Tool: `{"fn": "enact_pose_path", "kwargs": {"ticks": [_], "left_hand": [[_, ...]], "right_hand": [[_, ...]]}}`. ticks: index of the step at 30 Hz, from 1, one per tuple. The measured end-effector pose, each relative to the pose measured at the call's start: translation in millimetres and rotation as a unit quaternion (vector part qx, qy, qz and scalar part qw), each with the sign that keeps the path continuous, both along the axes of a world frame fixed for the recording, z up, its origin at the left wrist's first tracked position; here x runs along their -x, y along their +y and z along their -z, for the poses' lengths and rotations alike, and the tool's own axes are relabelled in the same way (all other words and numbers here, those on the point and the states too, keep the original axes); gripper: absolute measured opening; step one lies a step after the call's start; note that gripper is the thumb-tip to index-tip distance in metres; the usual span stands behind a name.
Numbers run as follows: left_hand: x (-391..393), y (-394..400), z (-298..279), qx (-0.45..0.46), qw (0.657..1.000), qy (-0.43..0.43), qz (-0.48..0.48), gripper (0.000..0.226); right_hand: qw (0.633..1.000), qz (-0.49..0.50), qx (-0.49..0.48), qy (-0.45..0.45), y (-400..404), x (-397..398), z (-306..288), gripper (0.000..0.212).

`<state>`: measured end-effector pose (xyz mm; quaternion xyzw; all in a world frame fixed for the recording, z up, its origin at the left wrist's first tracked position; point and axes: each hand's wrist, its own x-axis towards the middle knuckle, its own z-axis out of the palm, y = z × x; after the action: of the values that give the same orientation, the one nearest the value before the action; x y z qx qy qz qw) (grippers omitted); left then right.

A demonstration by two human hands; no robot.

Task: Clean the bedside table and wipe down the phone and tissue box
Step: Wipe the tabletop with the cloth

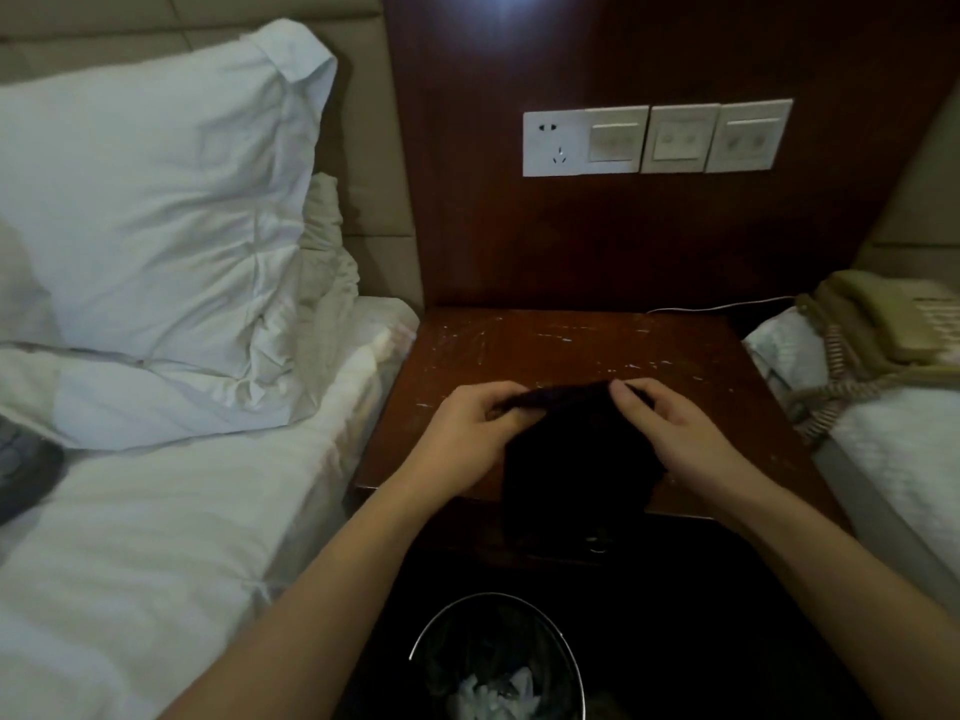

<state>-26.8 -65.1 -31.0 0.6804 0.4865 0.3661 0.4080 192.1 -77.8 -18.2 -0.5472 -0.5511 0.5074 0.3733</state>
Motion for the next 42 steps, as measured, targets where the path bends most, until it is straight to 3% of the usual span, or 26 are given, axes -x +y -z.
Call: {"fn": "enact_pose_path", "kwargs": {"ticks": [2, 5, 7, 10, 14, 17, 19, 21, 23, 24, 27, 30, 33, 37, 39, 42], "left_hand": [[-9.3, -3.2, -1.8, 0.063, 0.99, -0.128, 0.02, 0.022], [-21.7, -5.0, 7.2, 0.085, 0.981, -0.172, 0.012, 0.026], [-24.8, -3.4, 18.3, 0.047, 0.992, -0.116, -0.009, 0.026], [-24.0, -1.6, 35.0, -0.005, 0.999, -0.007, -0.054, 0.023], [-23.6, 6.3, 51.3, 0.008, 0.996, 0.043, -0.075, 0.019], [-19.5, 33.8, 53.3, 0.011, 0.992, 0.044, -0.12, 0.017], [-13.7, 52.5, 53.9, 0.035, 0.985, 0.009, -0.168, 0.018], [-5.6, 58.7, 59.4, 0.033, 0.977, -0.007, -0.211, 0.031], [4.4, 51.8, 68.8, -0.032, 0.974, 0.057, -0.216, 0.036], [7.9, 45.3, 74.7, -0.068, 0.972, 0.1, -0.202, 0.035], [18.7, 35.4, 96.7, -0.103, 0.963, 0.184, -0.169, 0.032], [38.8, 34.8, 112.3, -0.116, 0.949, 0.228, -0.187, 0.034], [67.2, 38.9, 120.0, -0.128, 0.938, 0.245, -0.208, 0.035], [104.1, 54.4, 123.5, -0.1, 0.93, 0.29, -0.2, 0.047], [112.3, 61.5, 120.8, -0.063, 0.947, 0.245, -0.199, 0.051], [110.1, 65.0, 121.3, 0.003, 0.972, 0.103, -0.213, 0.055]], "right_hand": [[0.998, -0.056, -0.007, -0.025, -5.6, -11.7, -1.9, 0.036], [0.997, -0.064, -0.034, -0.013, -11.1, -16.3, 5.6, 0.022], [0.999, -0.034, -0.04, 0.005, -12.8, -12.3, 14.8, 0.016], [0.997, 0.003, -0.06, -0.051, -12.7, -7.1, 35.2, 0.02], [0.99, 0.02, -0.064, -0.122, 2.9, 0.0, 56.5, 0.024], [0.986, 0.037, -0.082, -0.137, 34.4, 13.1, 58.8, 0.029], [0.986, 0.075, -0.081, -0.125, 51.7, 23.1, 61.4, 0.045], [0.966, 0.114, -0.122, -0.197, 52.4, 31.1, 70.7, 0.06], [0.923, 0.085, -0.19, -0.322, 35.8, 41.0, 83.4, 0.059], [0.904, 0.025, -0.204, -0.374, 25.8, 46.5, 88.9, 0.058], [0.862, -0.121, -0.173, -0.461, 17.8, 61.4, 101.3, 0.063], [0.858, -0.083, -0.175, -0.477, 33.5, 68.3, 103.0, 0.067], [0.824, -0.111, -0.169, -0.53, 40.5, 73.4, 115.2, 0.079], [0.829, -0.092, -0.137, -0.534, 59.8, 83.5, 119.8, 0.084], [0.833, -0.055, -0.126, -0.536, 70.6, 98.1, 120.3, 0.083], [0.828, -0.067, -0.139, -0.538, 67.5, 136.8, 123.9, 0.08]]}}
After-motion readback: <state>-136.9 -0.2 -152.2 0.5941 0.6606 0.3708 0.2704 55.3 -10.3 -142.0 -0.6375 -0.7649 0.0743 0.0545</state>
